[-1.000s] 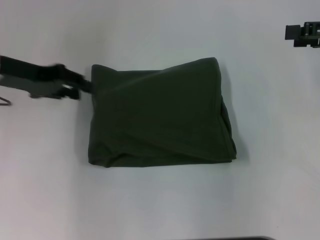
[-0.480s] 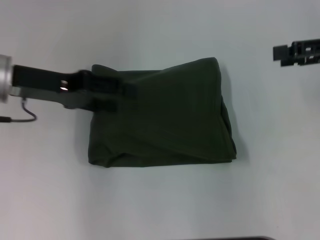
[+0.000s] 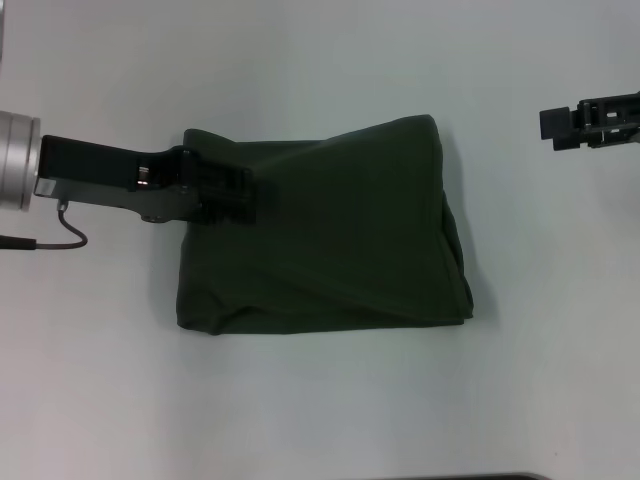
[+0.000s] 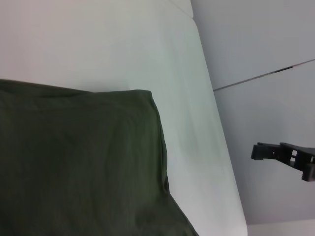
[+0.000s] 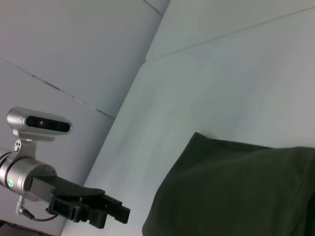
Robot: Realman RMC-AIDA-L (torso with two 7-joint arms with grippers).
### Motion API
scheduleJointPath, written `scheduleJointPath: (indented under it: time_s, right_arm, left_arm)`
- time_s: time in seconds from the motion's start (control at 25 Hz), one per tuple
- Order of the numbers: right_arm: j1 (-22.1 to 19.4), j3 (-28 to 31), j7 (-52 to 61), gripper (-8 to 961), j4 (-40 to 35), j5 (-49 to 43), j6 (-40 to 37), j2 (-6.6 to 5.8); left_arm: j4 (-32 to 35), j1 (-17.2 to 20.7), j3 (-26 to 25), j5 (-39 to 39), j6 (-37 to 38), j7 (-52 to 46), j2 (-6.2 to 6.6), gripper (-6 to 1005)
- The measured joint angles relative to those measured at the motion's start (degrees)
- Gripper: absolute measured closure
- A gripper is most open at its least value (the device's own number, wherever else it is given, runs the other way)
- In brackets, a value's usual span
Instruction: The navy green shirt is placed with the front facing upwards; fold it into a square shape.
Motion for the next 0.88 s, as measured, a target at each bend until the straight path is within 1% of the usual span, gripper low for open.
scheduleJointPath:
  time_s: [0.2, 0.44, 0.52, 0.64, 0.68, 0.72, 0.8, 0.88]
  right_arm:
    - [0.12, -0.27, 0.81, 142, 0.04, 0.00, 0.05, 0.21]
    - [0.99, -0.40, 2.04, 170, 2.54, 0.01, 0.43, 0.33]
    - [1.18, -0.30, 2.31, 180, 2.85, 0.25, 0.65, 1.02]
    - [1.71, -1.13, 2.33, 194, 2.78, 0.58, 0.94, 2.96]
    - [2.09, -1.98, 2.48, 310, 2.96, 0.51, 0.93, 3.58]
    - [2.63, -2.88, 2.73, 427, 3.56, 0.50, 1.02, 4.06]
    - [3.76, -4.72, 3.13, 464, 5.11, 0.51, 1.57, 4.77]
    - [4.86, -6.51, 3.23, 501, 6.74, 0.51, 2.83, 5.44]
  left_arm:
    - [0.45, 0.14, -0.13, -0.04, -0.21, -0.10, 0.02, 575]
    - [2.16, 0.01, -0.30, -0.08, -0.46, 0.06, 0.49, 693]
    - [2.20, 0.17, -0.32, -0.08, -0.51, 0.06, 0.49, 732]
    - [2.71, 0.29, -0.32, -0.01, -0.55, 0.13, 0.49, 791]
    - [3.05, 0.28, -0.31, 0.10, -0.54, 0.17, 0.49, 811]
    - [3.46, 0.22, -0.26, 0.15, -0.63, 0.19, 0.57, 864]
    - [4.54, -0.05, 0.15, 0.46, -1.15, 0.21, 0.72, 969]
    - [5.02, -0.18, 0.43, 0.81, -1.67, 0.21, 0.73, 964]
